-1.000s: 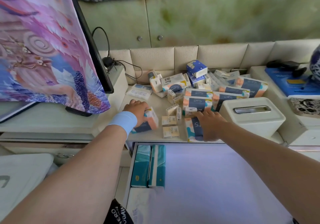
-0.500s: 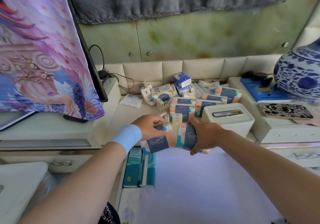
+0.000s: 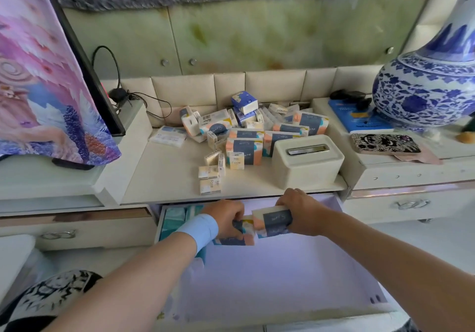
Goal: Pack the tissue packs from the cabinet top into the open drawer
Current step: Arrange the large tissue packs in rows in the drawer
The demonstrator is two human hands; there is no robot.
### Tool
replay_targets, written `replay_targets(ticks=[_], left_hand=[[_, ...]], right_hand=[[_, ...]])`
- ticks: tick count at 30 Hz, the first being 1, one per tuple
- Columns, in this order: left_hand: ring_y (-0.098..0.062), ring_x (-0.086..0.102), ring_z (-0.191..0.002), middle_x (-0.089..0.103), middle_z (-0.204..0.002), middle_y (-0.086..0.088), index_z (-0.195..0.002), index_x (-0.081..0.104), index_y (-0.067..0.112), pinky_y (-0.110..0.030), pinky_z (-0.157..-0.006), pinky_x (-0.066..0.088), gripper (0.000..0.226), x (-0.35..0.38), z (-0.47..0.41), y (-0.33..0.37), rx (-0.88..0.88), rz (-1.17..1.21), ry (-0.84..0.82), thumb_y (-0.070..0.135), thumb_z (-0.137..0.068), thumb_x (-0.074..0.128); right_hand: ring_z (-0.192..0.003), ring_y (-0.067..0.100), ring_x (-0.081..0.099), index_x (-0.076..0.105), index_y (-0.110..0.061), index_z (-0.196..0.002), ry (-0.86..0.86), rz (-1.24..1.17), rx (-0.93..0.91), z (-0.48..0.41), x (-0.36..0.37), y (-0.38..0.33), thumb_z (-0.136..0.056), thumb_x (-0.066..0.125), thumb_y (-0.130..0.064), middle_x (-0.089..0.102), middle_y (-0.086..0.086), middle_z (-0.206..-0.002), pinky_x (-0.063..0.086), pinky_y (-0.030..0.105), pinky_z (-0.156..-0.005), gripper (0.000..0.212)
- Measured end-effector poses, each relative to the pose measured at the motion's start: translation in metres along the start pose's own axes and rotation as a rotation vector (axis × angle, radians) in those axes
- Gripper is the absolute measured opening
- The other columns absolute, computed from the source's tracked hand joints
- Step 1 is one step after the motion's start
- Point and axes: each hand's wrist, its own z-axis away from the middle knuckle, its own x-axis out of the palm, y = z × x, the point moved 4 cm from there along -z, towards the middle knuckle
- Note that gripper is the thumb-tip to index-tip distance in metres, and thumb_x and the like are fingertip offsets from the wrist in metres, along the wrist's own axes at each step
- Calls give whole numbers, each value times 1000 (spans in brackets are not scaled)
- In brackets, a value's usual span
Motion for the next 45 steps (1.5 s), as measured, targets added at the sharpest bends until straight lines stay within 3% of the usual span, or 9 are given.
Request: replay_targets(ticks=[7,12,21,27,30,34,38,41,45], left_hand=[[-24,58,-88,57,-105,0,-84,56,21,-30,-71,45,24,26,-25,-3,4,-137,-4,39,-78,70],[-29,57,-106,54,-120,-7,-110,60,15,-36,-87,51,28,49,-32,-27,-12,-199,-186,19,-83,68],[-24,52,-111,53,-123,-1,-119,55,23,-34,-83,42,31,36,-21,-55,-65,-259,-69,29,-90,61],[-25,46,-122,39,-141,2,-136,47,26,-38,-95,44,54,41,1,-70,-56,-143,-66,2,-88,49],[-22,40,-127,36,-143,4,-141,41,29,-40,-96,44,46,44,11,-71,-28,-112,-13,28,-96,48],[-24,35,-131,34,-144,2,-141,37,28,-43,-99,41,67,55,15,-72,30,-236,-59,54,-83,57],[-27,37,-130,34,-145,-2,-143,35,25,-44,-100,41,64,57,11,-71,61,-300,-35,33,-85,62],[-27,36,-131,34,-148,-4,-143,36,22,-40,-100,42,72,54,4,-71,105,-328,-7,3,-80,66],[-28,39,-126,38,-143,-6,-141,38,19,-39,-94,45,74,48,-5,-71,80,-319,57,-3,-75,66]], right_hand=[[-94,12,56,53,-36,-108,-69,-117,55,2,16,25,-72,74,-22,56,-11,-106,47,21,-70,44],[-101,14,57,53,-31,-117,-159,-120,55,-3,34,24,-74,76,-26,59,-7,-114,54,29,-85,49],[-105,17,54,54,-29,-124,-291,-109,-33,-32,73,-23,-76,79,-26,52,0,-119,50,27,-81,54],[-106,22,58,46,-25,-133,-216,-123,75,-53,112,-45,-81,75,-24,49,4,-121,55,32,-87,59],[-102,21,57,38,-22,-128,-149,-293,170,-60,121,-51,-81,75,-16,48,5,-120,56,29,-81,60],[-92,17,60,25,-23,-121,-96,-538,294,-65,133,-62,-78,78,-14,54,6,-111,56,25,-68,69],[-85,17,60,12,-27,-135,-78,-612,408,-62,144,-73,-72,83,-18,55,6,-114,47,22,-50,96],[-91,28,62,-25,-38,-147,-88,-673,541,-64,148,-79,-70,86,-19,52,9,-120,48,30,-41,136],[-82,23,61,-15,-37,-152,-105,-638,511,-72,141,-73,-76,81,-19,58,9,-120,53,30,-45,124]])
